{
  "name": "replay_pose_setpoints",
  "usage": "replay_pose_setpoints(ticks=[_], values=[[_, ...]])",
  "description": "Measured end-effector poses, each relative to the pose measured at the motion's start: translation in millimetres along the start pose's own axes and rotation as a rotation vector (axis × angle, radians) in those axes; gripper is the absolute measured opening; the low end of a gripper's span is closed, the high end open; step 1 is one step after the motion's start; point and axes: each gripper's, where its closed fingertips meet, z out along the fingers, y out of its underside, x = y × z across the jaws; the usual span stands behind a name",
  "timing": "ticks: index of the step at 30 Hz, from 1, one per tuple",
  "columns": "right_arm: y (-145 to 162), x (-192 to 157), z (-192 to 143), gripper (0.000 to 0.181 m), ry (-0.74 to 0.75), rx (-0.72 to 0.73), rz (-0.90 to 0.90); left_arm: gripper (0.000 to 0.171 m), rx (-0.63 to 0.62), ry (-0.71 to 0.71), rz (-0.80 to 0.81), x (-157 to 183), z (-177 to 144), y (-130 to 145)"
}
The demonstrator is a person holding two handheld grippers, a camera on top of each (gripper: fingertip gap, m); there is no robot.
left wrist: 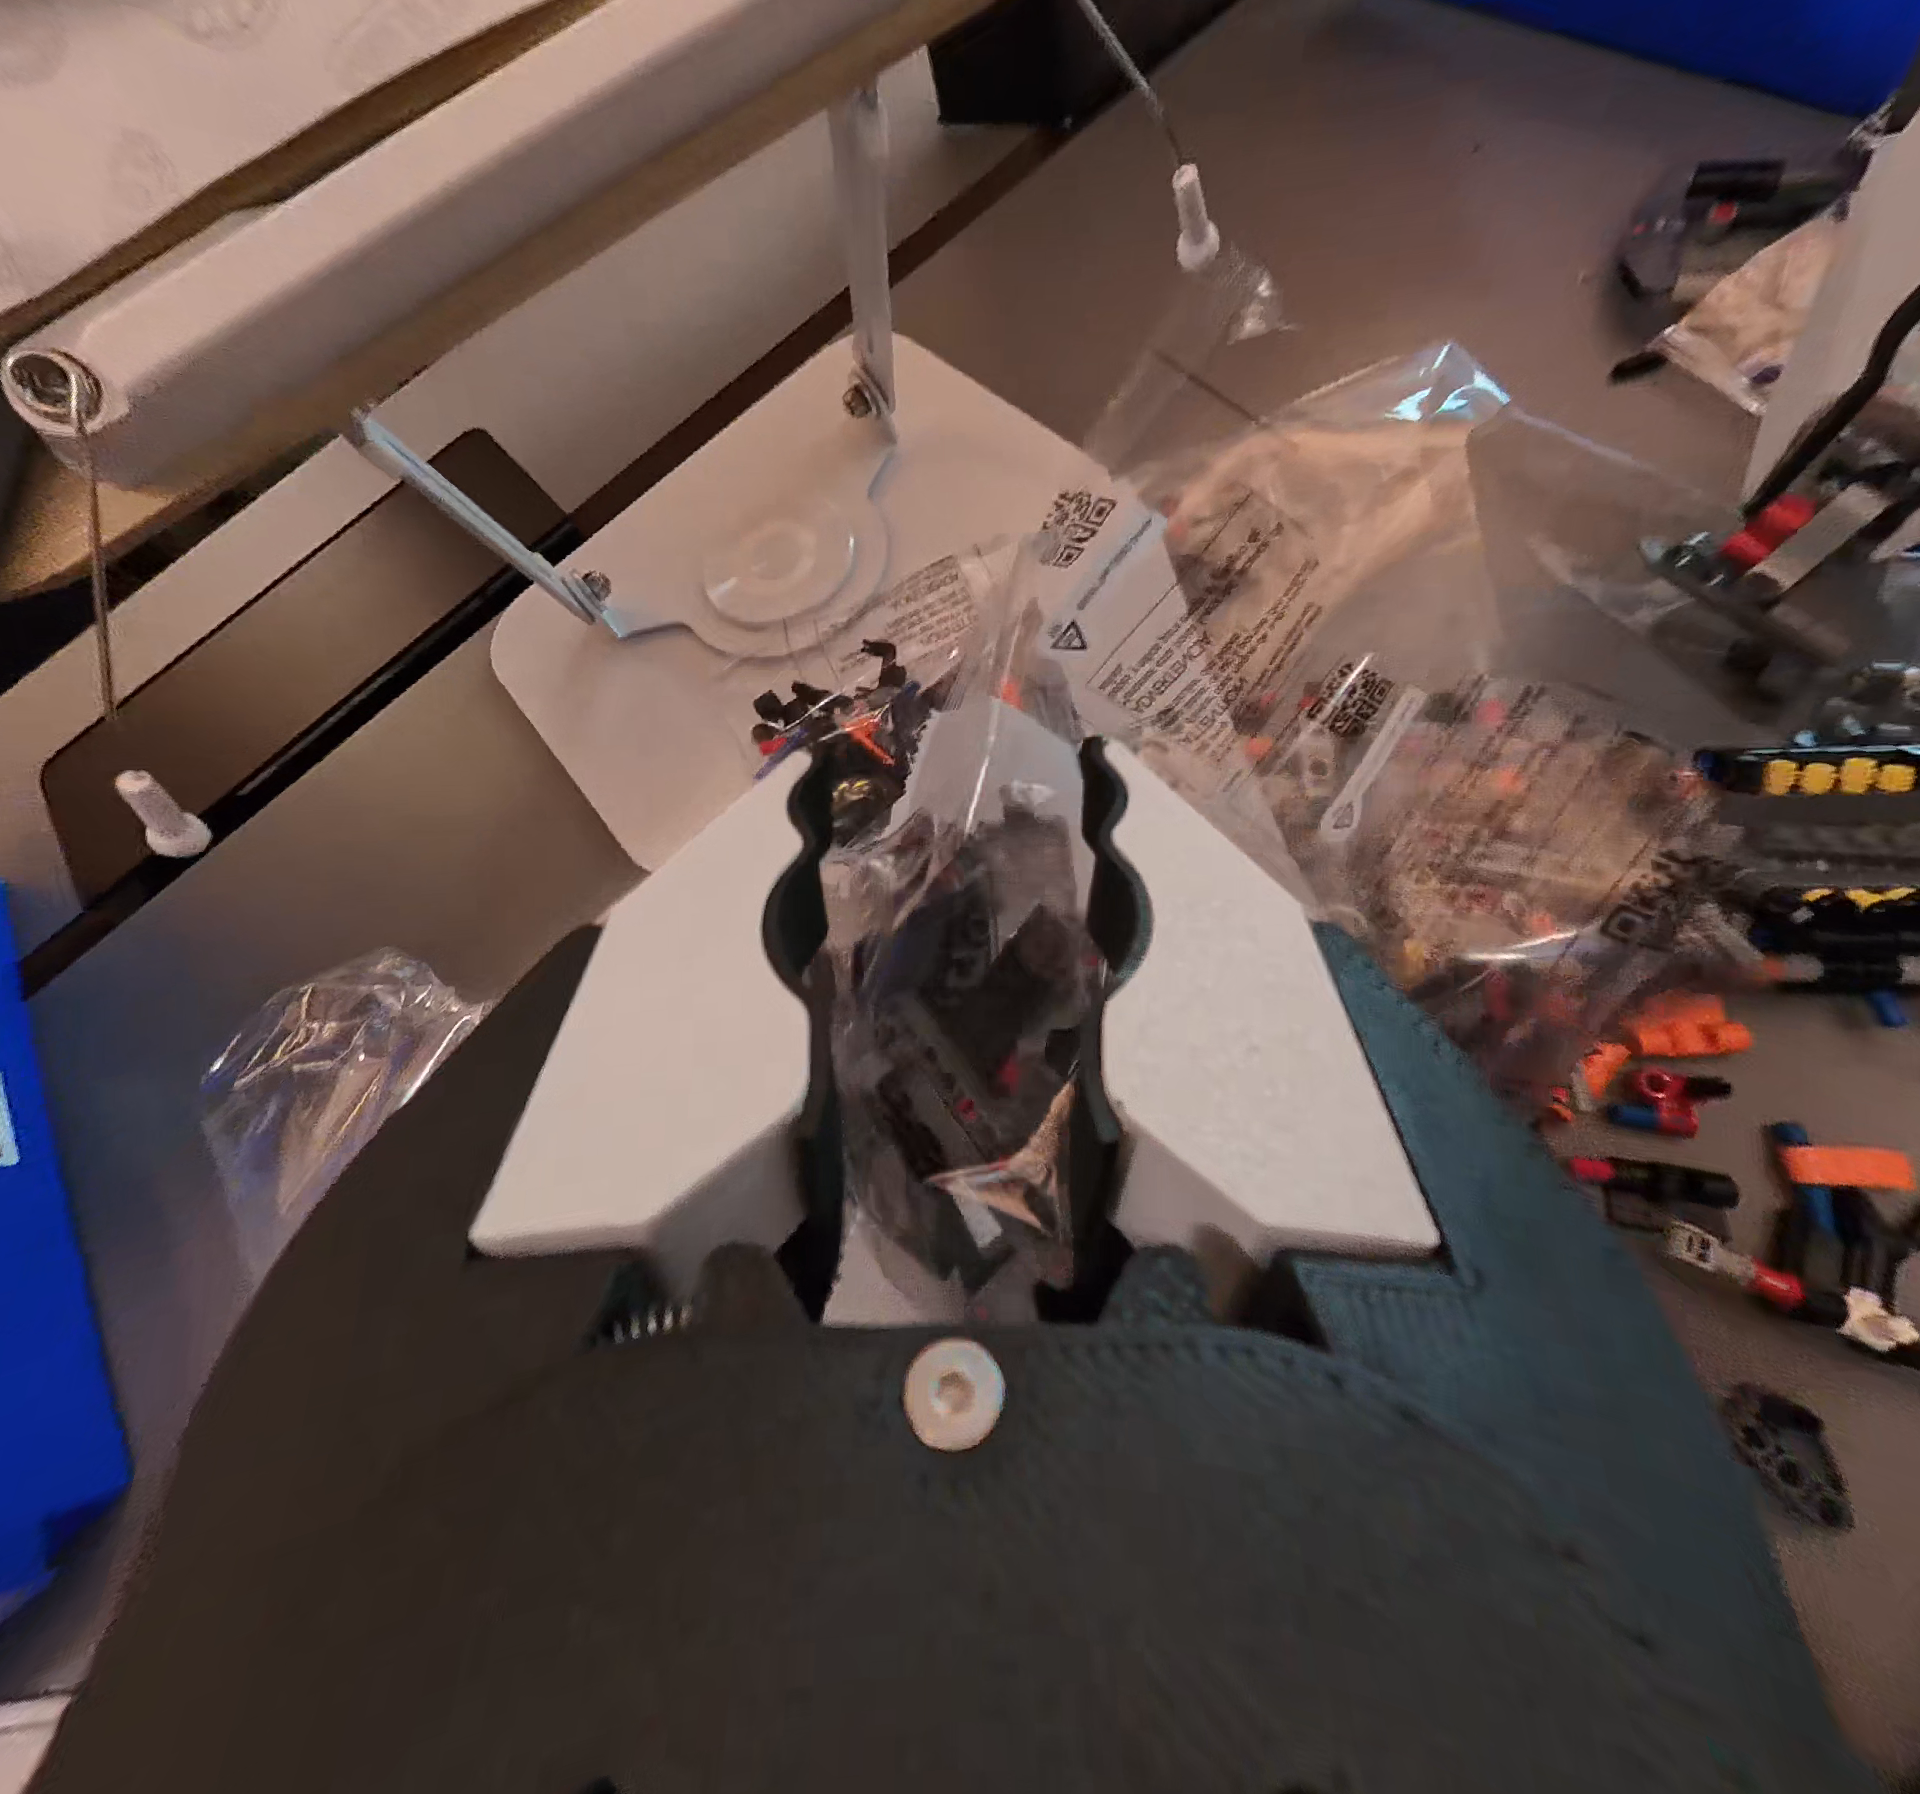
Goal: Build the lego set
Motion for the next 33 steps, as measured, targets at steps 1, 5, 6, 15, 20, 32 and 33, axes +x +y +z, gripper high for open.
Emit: replay_pose_setpoints(ticks=[1,5,6,15,20,32,33], values=[[0,0,0,0.016,0.001,0.000,0.000,0.045,-0.005,0.002,-0.001,0,0,1],[-1,1,1,0.016,0.006,0.001,-0.004,0.052,0.022,0.006,-0.033,-3,-1,-2],[-2,1,0,0.016,0.008,0.006,-0.006,0.055,0.041,0.006,-0.043,-4,-2,-5],[-6,2,-1,0.016,0.017,0.026,-0.012,0.060,0.209,0.040,-0.094,-4,-16,-31],[-12,1,-3,0.016,0.017,0.057,-0.019,0.056,0.298,0.061,-0.030,11,-24,-51],[-9,1,1,0.016,0.023,0.035,-0.024,0.059,0.159,0.194,0.125,60,4,-39],[-10,1,1,0.016,0.024,0.039,-0.025,0.059,0.176,0.212,0.114,63,3,-42]])
